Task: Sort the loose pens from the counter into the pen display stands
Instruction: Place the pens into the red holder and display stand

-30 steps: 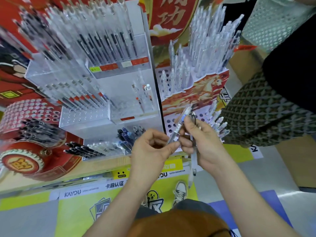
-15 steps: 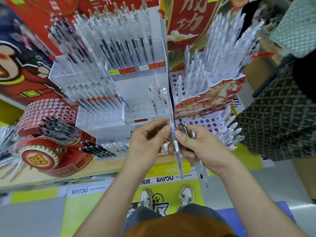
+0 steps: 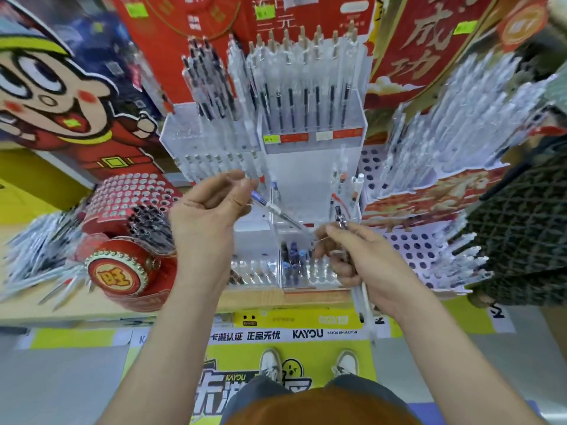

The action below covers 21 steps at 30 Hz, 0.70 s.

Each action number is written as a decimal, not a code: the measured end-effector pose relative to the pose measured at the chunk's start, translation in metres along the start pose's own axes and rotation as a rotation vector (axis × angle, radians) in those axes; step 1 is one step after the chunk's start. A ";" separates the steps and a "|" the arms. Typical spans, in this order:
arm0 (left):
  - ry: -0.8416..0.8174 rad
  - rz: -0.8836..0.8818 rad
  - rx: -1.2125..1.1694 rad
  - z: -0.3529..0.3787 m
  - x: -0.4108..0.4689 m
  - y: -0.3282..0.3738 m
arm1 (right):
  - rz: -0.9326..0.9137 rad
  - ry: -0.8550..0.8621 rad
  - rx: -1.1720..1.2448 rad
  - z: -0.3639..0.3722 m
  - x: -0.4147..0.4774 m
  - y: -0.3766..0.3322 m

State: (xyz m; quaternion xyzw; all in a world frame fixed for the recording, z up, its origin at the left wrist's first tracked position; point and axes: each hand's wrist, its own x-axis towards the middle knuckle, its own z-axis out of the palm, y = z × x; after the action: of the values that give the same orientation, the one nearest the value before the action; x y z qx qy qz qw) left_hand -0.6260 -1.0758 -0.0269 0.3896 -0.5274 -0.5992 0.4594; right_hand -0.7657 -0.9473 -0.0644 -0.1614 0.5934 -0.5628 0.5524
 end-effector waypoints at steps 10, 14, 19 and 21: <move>0.030 0.215 0.267 0.001 0.050 -0.028 | 0.027 -0.026 0.193 0.011 0.014 0.001; -0.014 0.244 0.283 0.005 0.052 -0.027 | 0.021 -0.055 0.248 0.015 0.016 -0.001; -0.094 0.299 0.362 0.009 0.054 -0.024 | 0.036 -0.063 0.307 0.018 0.018 -0.003; -0.086 0.291 0.353 0.010 0.057 -0.023 | 0.034 -0.096 0.305 0.018 0.016 -0.005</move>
State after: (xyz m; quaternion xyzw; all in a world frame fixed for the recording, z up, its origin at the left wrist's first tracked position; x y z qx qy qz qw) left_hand -0.6545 -1.1269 -0.0474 0.3579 -0.6937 -0.4411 0.4429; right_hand -0.7582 -0.9710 -0.0635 -0.0923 0.4764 -0.6288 0.6076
